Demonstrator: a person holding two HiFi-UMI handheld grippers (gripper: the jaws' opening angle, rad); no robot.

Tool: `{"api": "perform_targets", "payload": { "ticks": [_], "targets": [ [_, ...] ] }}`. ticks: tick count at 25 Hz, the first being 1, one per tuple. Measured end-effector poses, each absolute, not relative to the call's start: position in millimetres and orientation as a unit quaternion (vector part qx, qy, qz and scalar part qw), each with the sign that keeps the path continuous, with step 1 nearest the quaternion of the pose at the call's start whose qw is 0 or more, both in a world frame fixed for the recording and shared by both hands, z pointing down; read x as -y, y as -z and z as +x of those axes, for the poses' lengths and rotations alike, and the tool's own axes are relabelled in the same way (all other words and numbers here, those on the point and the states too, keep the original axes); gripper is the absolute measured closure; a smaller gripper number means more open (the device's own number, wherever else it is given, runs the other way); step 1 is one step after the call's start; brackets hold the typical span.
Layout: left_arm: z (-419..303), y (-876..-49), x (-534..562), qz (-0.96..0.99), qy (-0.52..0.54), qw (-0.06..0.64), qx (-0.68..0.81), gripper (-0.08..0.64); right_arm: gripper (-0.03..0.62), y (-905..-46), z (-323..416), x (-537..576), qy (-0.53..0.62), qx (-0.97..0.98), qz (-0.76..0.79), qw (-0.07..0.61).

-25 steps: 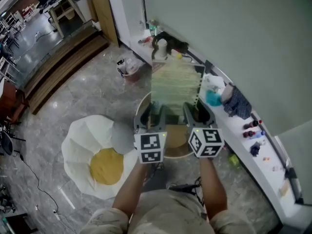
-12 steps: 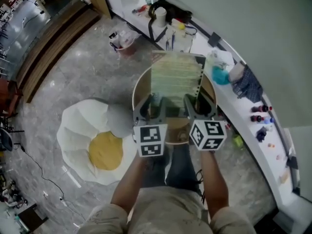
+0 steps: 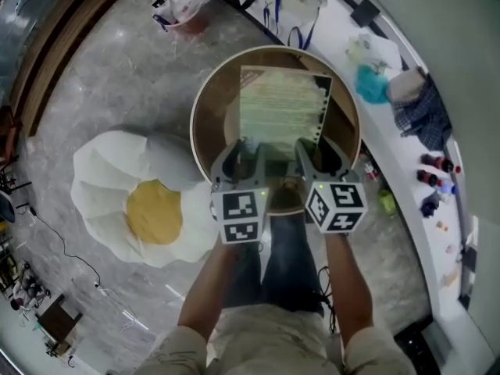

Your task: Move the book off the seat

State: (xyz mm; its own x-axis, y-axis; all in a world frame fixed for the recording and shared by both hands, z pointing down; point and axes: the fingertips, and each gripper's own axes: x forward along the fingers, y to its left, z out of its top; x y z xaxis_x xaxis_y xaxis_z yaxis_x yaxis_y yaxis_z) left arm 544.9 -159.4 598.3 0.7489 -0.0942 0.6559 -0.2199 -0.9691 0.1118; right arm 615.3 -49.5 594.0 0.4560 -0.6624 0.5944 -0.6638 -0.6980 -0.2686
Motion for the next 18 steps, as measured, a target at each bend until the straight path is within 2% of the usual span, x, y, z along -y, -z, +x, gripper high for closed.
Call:
{"api": "perform_targets", "payload": {
  "ticks": [11,18],
  "targets": [
    [548,-732,141,0.894,-0.417,0.126,0.105,0.387,0.393,-730,624,36,-0.424,0.399,0.813,0.018],
    [548,-780,134,0.879,-0.443,0.136,0.113,0.387,0.393,-780,627,31,-0.454,0.402,0.795,0.024]
  ]
}}
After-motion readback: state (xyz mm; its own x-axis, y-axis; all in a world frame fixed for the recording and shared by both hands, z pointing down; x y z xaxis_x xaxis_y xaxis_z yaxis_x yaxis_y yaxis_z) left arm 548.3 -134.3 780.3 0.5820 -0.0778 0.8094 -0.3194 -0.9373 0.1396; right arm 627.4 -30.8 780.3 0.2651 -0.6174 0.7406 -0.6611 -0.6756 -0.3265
